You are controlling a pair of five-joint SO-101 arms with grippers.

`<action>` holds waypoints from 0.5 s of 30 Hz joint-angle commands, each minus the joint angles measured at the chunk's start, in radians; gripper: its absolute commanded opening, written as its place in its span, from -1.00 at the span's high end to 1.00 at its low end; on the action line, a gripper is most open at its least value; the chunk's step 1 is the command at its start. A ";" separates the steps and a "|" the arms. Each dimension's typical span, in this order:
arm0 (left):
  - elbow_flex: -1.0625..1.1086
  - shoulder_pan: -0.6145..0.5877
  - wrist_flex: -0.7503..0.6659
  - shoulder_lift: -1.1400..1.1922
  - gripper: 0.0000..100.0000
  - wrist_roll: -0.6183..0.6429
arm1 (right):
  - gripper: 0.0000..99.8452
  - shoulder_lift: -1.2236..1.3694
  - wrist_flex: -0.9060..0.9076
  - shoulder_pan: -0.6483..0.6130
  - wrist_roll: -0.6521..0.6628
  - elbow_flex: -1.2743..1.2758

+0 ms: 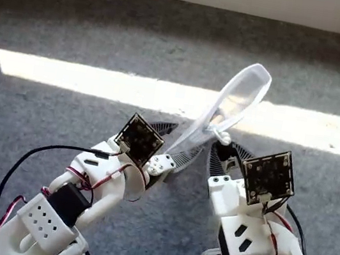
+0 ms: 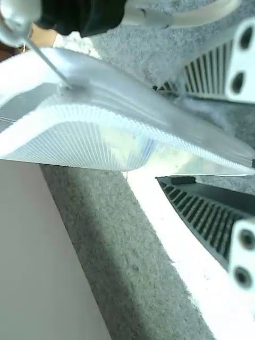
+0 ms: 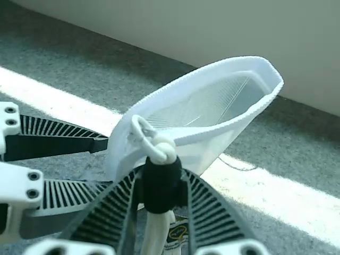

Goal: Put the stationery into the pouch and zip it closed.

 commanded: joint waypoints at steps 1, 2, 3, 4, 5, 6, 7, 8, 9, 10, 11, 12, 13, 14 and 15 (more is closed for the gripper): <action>-0.050 -0.001 -0.066 -0.016 0.54 0.029 | 0.99 -0.002 -0.021 -0.012 -0.005 -0.005; -0.050 -0.001 -0.080 -0.016 0.54 0.057 | 0.99 -0.002 -0.018 -0.033 -0.005 -0.004; -0.050 -0.001 -0.097 -0.016 0.54 0.089 | 0.99 -0.002 -0.016 -0.053 -0.005 -0.004; -0.050 -0.001 -0.112 -0.016 0.54 0.118 | 0.99 -0.002 -0.016 -0.071 -0.005 -0.004; -0.050 -0.001 -0.126 -0.016 0.54 0.138 | 0.99 -0.002 -0.016 -0.082 -0.005 -0.004; -0.050 -0.001 -0.132 -0.016 0.54 0.150 | 0.99 -0.002 -0.016 -0.088 -0.005 -0.004; -0.050 -0.001 -0.132 -0.013 0.54 0.150 | 0.99 -0.002 -0.016 -0.091 -0.005 -0.004; -0.050 -0.001 -0.133 -0.010 0.54 0.150 | 0.99 -0.002 -0.016 -0.091 -0.005 -0.004; -0.050 -0.001 -0.133 -0.010 0.54 0.150 | 0.99 -0.002 -0.016 -0.091 -0.005 -0.004; -0.050 -0.001 -0.133 -0.010 0.54 0.152 | 0.99 -0.002 -0.016 -0.093 -0.005 -0.004; -0.050 -0.001 -0.133 -0.010 0.54 0.152 | 0.99 -0.002 -0.016 -0.094 -0.005 -0.004; -0.050 -0.001 -0.133 -0.013 0.54 0.152 | 0.99 -0.002 -0.015 -0.094 -0.005 -0.004; -0.050 -0.001 -0.133 -0.013 0.54 0.153 | 0.99 -0.002 -0.015 -0.096 -0.005 -0.004; -0.050 -0.001 -0.133 -0.013 0.54 0.153 | 0.99 -0.002 -0.015 -0.096 -0.005 -0.004; -0.050 -0.001 -0.135 -0.013 0.56 0.153 | 0.99 -0.002 -0.015 -0.096 -0.005 -0.004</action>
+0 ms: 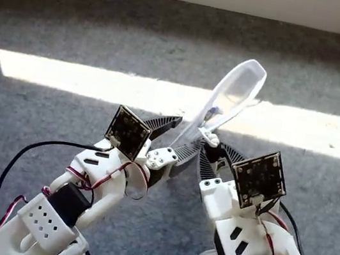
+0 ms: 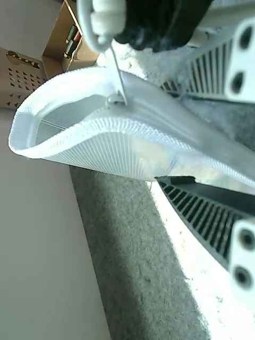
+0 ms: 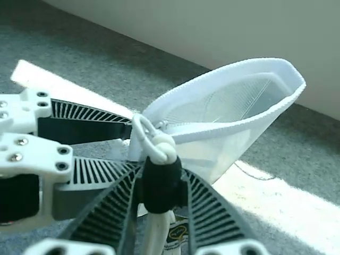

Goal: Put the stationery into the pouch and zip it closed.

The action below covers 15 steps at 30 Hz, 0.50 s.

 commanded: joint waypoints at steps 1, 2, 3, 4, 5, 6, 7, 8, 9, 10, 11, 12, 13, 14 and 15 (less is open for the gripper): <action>-0.050 -0.005 -0.023 -0.013 0.60 0.014 | 0.99 -0.002 -0.015 -0.008 -0.005 -0.004; -0.050 -0.005 -0.026 -0.013 0.64 0.011 | 0.99 -0.002 -0.015 -0.008 -0.005 -0.004; -0.048 0.004 -0.041 -0.010 0.67 0.011 | 0.99 -0.002 -0.015 -0.008 -0.005 -0.004; -0.042 0.024 -0.060 -0.008 0.70 0.009 | 0.99 -0.002 -0.015 -0.008 -0.005 -0.004; -0.038 0.039 -0.074 -0.007 0.72 0.009 | 0.99 -0.002 -0.015 -0.008 -0.005 -0.004; -0.024 0.051 -0.086 -0.007 0.73 0.009 | 0.99 -0.002 -0.015 -0.008 -0.005 -0.004; -0.010 0.067 -0.104 -0.007 0.75 0.008 | 0.99 -0.002 -0.013 -0.008 -0.005 -0.004; 0.007 0.074 -0.129 -0.007 0.75 0.008 | 0.99 -0.002 -0.005 -0.008 -0.005 -0.005; 0.024 0.076 -0.158 -0.007 0.76 0.008 | 0.99 -0.002 0.005 -0.010 -0.005 -0.007; 0.038 0.074 -0.189 -0.007 0.77 0.008 | 0.99 -0.002 0.013 -0.010 -0.005 -0.010; 0.048 0.073 -0.216 -0.007 0.79 0.008 | 0.99 -0.002 0.022 -0.010 -0.005 -0.010; 0.058 0.073 -0.238 -0.007 0.80 0.008 | 0.99 -0.002 0.027 -0.010 -0.005 -0.010; 0.065 0.073 -0.253 -0.007 0.80 0.008 | 0.99 -0.002 0.027 -0.010 -0.005 -0.010; 0.071 0.074 -0.259 -0.007 0.80 0.008 | 0.99 -0.002 0.027 -0.010 -0.005 -0.010; 0.074 0.076 -0.262 -0.007 0.80 0.008 | 0.99 -0.002 0.027 -0.010 -0.005 -0.008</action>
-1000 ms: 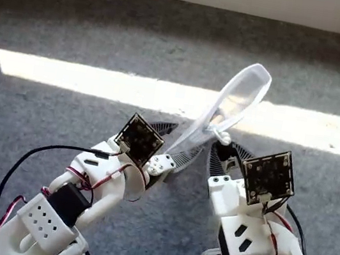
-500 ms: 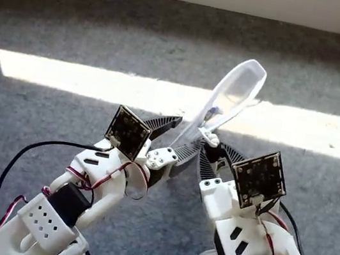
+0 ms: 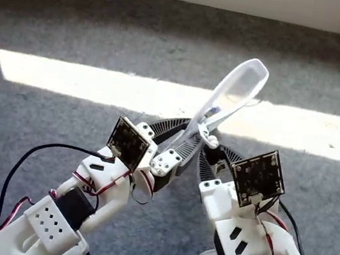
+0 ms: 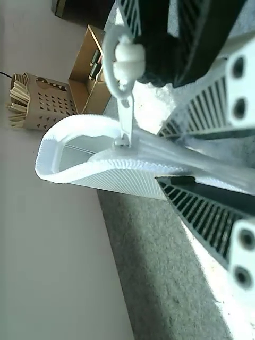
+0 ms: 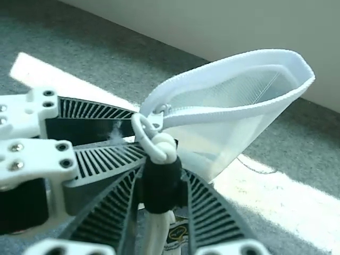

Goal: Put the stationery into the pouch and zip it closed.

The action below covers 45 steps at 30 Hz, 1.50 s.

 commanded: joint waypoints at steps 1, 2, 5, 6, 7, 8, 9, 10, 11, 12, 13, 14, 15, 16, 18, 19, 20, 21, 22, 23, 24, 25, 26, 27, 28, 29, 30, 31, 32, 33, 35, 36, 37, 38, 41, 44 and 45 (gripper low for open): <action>0.001 0.019 -0.060 -0.007 0.80 0.008 | 0.99 -0.002 0.002 -0.008 -0.005 -0.007; 0.001 0.019 -0.060 -0.007 0.80 0.008 | 0.99 -0.002 0.002 -0.008 -0.005 -0.005; -0.001 0.019 -0.060 -0.007 0.87 0.002 | 0.99 -0.002 0.002 -0.008 -0.005 -0.005; -0.001 0.022 -0.063 -0.010 0.94 -0.026 | 0.99 -0.002 0.001 -0.008 -0.005 -0.005; 0.001 0.025 -0.063 -0.015 1.00 -0.063 | 0.99 -0.002 -0.001 -0.007 -0.005 -0.005; 0.001 0.028 -0.063 -0.015 0.99 -0.092 | 0.99 -0.002 -0.004 -0.004 -0.005 -0.005; 0.001 0.035 -0.063 -0.015 0.99 -0.106 | 0.99 -0.002 -0.005 -0.002 -0.005 -0.005; 0.001 0.031 -0.061 -0.016 0.99 -0.104 | 0.99 -0.002 -0.005 -0.002 -0.005 -0.005; 0.001 0.031 -0.060 -0.016 0.99 -0.106 | 0.99 -0.002 -0.007 -0.001 -0.005 -0.005; 0.001 0.031 -0.060 -0.016 0.99 -0.107 | 0.99 -0.002 -0.007 -0.001 -0.005 -0.007; 0.001 0.030 -0.058 -0.016 0.99 -0.109 | 0.99 -0.002 -0.012 -0.001 -0.006 -0.007; 0.001 0.028 -0.058 -0.016 0.99 -0.109 | 0.99 -0.002 -0.024 0.001 -0.009 -0.005; 0.001 0.028 -0.057 -0.016 0.99 -0.110 | 0.99 -0.002 -0.036 0.007 -0.012 -0.004; -0.001 0.028 -0.043 -0.016 0.99 -0.110 | 0.99 -0.002 -0.050 0.025 -0.012 -0.004; -0.015 0.027 0.006 -0.018 0.99 -0.112 | 0.99 -0.002 -0.087 0.068 -0.014 -0.004; -0.025 0.027 0.037 -0.021 0.99 -0.112 | 0.99 -0.002 -0.102 0.088 -0.014 -0.002; -0.036 0.027 0.074 -0.028 0.99 -0.124 | 0.99 -0.002 -0.114 0.108 -0.014 -0.001; -0.045 0.027 0.109 -0.044 0.99 -0.158 | 0.99 -0.002 -0.128 0.128 -0.018 -0.001; -0.048 0.027 0.140 -0.065 0.99 -0.199 | 0.99 -0.002 -0.147 0.150 -0.034 -0.001; -0.045 0.027 0.163 -0.093 0.99 -0.230 | 0.99 -0.002 -0.163 0.173 -0.046 -0.001; -0.039 0.027 0.183 -0.125 0.99 -0.249 | 0.99 -0.002 -0.180 0.193 -0.054 -0.001; -0.028 0.027 0.203 -0.160 0.99 -0.252 | 0.99 -0.002 -0.194 0.209 -0.061 -0.001; -0.018 0.027 0.224 -0.199 0.99 -0.255 | 0.99 -0.002 -0.206 0.223 -0.061 -0.001; -0.005 0.027 0.245 -0.242 0.99 -0.259 | 0.99 -0.002 -0.219 0.234 -0.061 -0.001; 0.007 0.027 0.270 -0.286 0.99 -0.259 | 0.99 -0.002 -0.231 0.245 -0.063 -0.001; 0.019 0.027 0.293 -0.329 0.99 -0.259 | 0.99 -0.002 -0.243 0.249 -0.063 -0.001; 0.031 0.027 0.316 -0.369 0.99 -0.259 | 0.99 -0.002 -0.255 0.252 -0.063 -0.001; 0.042 0.027 0.334 -0.409 0.99 -0.259 | 0.99 -0.002 -0.268 0.254 -0.074 -0.001; 0.051 0.027 0.351 -0.444 0.99 -0.261 | 0.99 -0.002 -0.280 0.255 -0.091 -0.001; 0.058 0.027 0.371 -0.475 0.99 -0.261 | 0.99 -0.002 -0.289 0.255 -0.100 -0.001; 0.061 0.025 0.410 -0.526 0.99 -0.262 | 0.99 -0.001 -0.297 0.255 -0.098 -0.001; 0.061 0.018 0.430 -0.545 0.99 -0.276 | 0.99 0.001 -0.302 0.255 -0.098 -0.001; 0.061 0.010 0.448 -0.561 0.99 -0.299 | 0.99 0.004 -0.305 0.257 -0.098 -0.001; 0.062 0.005 0.463 -0.573 0.99 -0.316 | 0.99 0.004 -0.306 0.259 -0.098 -0.001; 0.062 -0.005 0.502 -0.598 0.99 -0.330 | 0.99 0.005 -0.335 0.288 -0.103 -0.001; 0.062 -0.004 0.531 -0.604 0.99 -0.330 | 0.99 0.005 -0.363 0.289 -0.100 -0.010; 0.064 -0.005 0.535 -0.604 0.99 -0.331 | 0.99 0.005 -0.364 0.286 -0.100 -0.010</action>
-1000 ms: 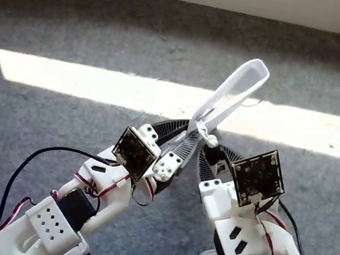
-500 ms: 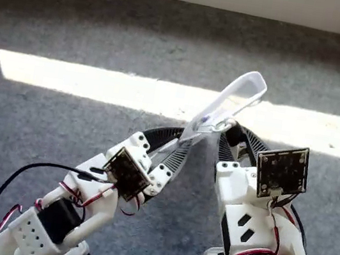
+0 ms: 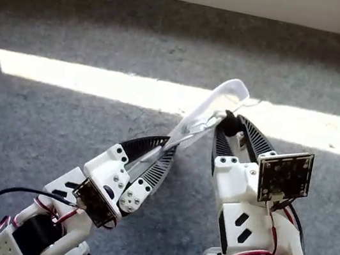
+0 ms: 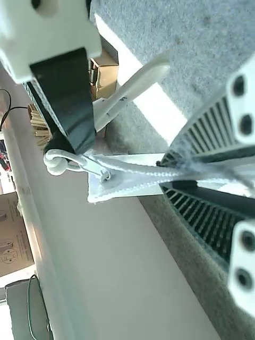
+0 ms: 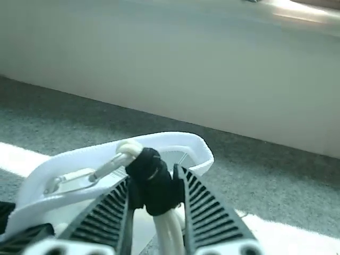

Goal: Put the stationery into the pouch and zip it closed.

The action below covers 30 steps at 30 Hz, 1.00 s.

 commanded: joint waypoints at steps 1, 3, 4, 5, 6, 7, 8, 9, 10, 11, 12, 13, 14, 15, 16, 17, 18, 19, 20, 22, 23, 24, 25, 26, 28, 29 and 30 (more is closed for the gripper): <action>0.010 -0.025 0.052 -0.018 0.99 -0.012 | 0.99 -0.002 -0.068 0.061 -0.017 -0.016; 0.030 -0.025 0.049 -0.021 0.99 -0.014 | 0.99 -0.002 -0.068 -0.008 -0.014 -0.019; 0.036 -0.025 0.049 -0.021 0.99 -0.017 | 0.99 -0.004 -0.070 -0.039 -0.012 -0.027; 0.041 -0.025 0.049 -0.021 0.99 -0.032 | 0.99 -0.004 -0.065 -0.071 0.000 -0.042; 0.048 -0.025 0.049 -0.021 0.99 -0.041 | 0.99 -0.004 -0.064 -0.111 0.021 -0.051; 0.054 -0.025 0.049 -0.021 0.99 -0.046 | 0.99 -0.010 -0.059 -0.157 0.043 -0.061; 0.058 -0.027 0.049 -0.021 0.99 -0.046 | 0.99 -0.010 -0.036 -0.199 0.057 -0.070; 0.058 -0.027 0.049 -0.021 0.99 -0.046 | 0.99 -0.010 -0.007 -0.231 0.069 -0.073; 0.058 -0.027 0.049 -0.021 0.99 -0.044 | 0.99 -0.010 0.022 -0.251 0.075 -0.073; 0.058 -0.027 0.049 -0.021 0.99 -0.044 | 0.99 -0.010 0.048 -0.260 0.077 -0.074; 0.058 -0.027 0.049 -0.021 0.99 -0.046 | 0.99 -0.010 0.071 -0.266 0.080 -0.077; 0.058 -0.027 0.049 -0.022 0.99 -0.046 | 0.99 -0.010 0.099 -0.271 0.091 -0.091; 0.058 -0.033 0.049 -0.022 0.99 -0.048 | 0.99 -0.010 0.134 -0.271 0.107 -0.105; 0.058 -0.047 0.049 -0.022 0.99 -0.046 | 0.99 -0.010 0.163 -0.271 0.121 -0.122; 0.059 -0.065 0.048 -0.022 0.99 -0.044 | 0.99 -0.010 0.196 -0.271 0.130 -0.142; 0.059 -0.077 0.046 -0.022 0.99 -0.044 | 0.99 -0.010 0.226 -0.271 0.141 -0.168; 0.059 -0.088 0.043 -0.022 0.99 -0.043 | 0.99 -0.005 0.259 -0.271 0.152 -0.197; 0.061 -0.094 0.034 -0.022 0.99 -0.043 | 0.99 -0.002 0.294 -0.271 0.164 -0.228; 0.067 -0.099 0.025 -0.022 0.99 -0.043 | 0.99 -0.002 0.321 -0.271 0.176 -0.257; 0.082 -0.102 0.006 -0.022 0.99 -0.043 | 0.99 -0.001 0.367 -0.271 0.206 -0.298; 0.087 -0.102 0.000 -0.022 0.99 -0.043 | 0.99 -0.001 0.389 -0.271 0.226 -0.315; 0.088 -0.102 0.000 -0.022 0.99 -0.043 | 0.99 -0.001 0.404 -0.271 0.241 -0.326; 0.088 -0.102 0.000 -0.022 0.99 -0.043 | 0.99 -0.001 0.418 -0.271 0.252 -0.326; 0.088 -0.102 0.000 -0.022 0.99 -0.043 | 0.99 0.001 0.429 -0.271 0.259 -0.317; 0.087 -0.102 0.000 -0.022 0.99 -0.043 | 0.99 0.001 0.450 -0.271 0.261 -0.288; 0.087 -0.102 0.000 -0.022 0.99 -0.043 | 0.99 0.001 0.466 -0.271 0.262 -0.278; 0.087 -0.102 0.000 -0.022 0.99 -0.043 | 0.99 0.002 0.481 -0.271 0.269 -0.275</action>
